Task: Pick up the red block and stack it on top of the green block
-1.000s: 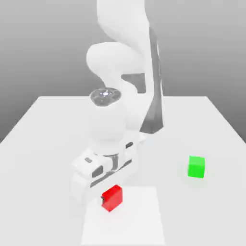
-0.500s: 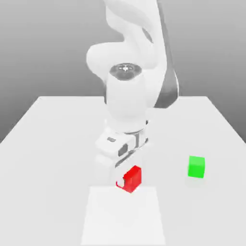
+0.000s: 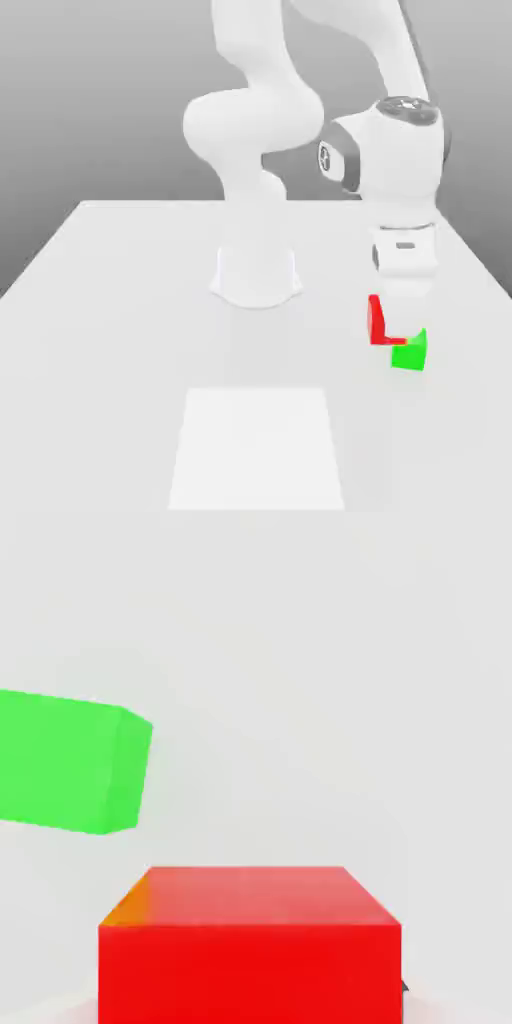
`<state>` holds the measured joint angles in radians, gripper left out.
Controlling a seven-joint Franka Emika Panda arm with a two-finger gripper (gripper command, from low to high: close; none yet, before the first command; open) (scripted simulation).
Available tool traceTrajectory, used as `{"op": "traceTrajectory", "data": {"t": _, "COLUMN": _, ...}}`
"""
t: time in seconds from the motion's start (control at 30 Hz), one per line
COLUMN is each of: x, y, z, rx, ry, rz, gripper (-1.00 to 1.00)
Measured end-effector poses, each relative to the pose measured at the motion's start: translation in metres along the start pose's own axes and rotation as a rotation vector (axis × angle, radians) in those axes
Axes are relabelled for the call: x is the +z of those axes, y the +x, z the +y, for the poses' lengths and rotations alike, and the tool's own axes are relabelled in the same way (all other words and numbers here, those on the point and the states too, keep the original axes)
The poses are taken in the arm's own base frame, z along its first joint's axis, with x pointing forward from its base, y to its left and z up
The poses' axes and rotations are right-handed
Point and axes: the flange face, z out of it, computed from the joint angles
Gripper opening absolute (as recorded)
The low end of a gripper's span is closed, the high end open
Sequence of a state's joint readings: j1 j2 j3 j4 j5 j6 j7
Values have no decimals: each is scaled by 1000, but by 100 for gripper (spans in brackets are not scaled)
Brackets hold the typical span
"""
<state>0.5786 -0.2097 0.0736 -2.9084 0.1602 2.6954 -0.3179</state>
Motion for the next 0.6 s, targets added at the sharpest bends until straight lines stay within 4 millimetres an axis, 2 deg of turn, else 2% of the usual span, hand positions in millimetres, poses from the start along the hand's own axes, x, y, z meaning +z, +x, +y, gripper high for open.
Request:
{"op": "traceTrajectory", "data": {"t": 0.23, "x": -1, "y": -6, "z": -68, "rx": -248, "ry": -45, "rz": -17, "gripper": -100}}
{"op": "traceTrajectory", "data": {"t": 0.47, "x": 51, "y": -7, "z": -71, "rx": -271, "ry": -53, "rz": -20, "gripper": -100}}
{"op": "traceTrajectory", "data": {"t": 0.5, "x": 59, "y": -8, "z": -71, "rx": -274, "ry": -52, "rz": -20, "gripper": 100}}
{"op": "traceTrajectory", "data": {"t": 0.6, "x": 59, "y": -8, "z": -69, "rx": -267, "ry": -52, "rz": -20, "gripper": 100}}
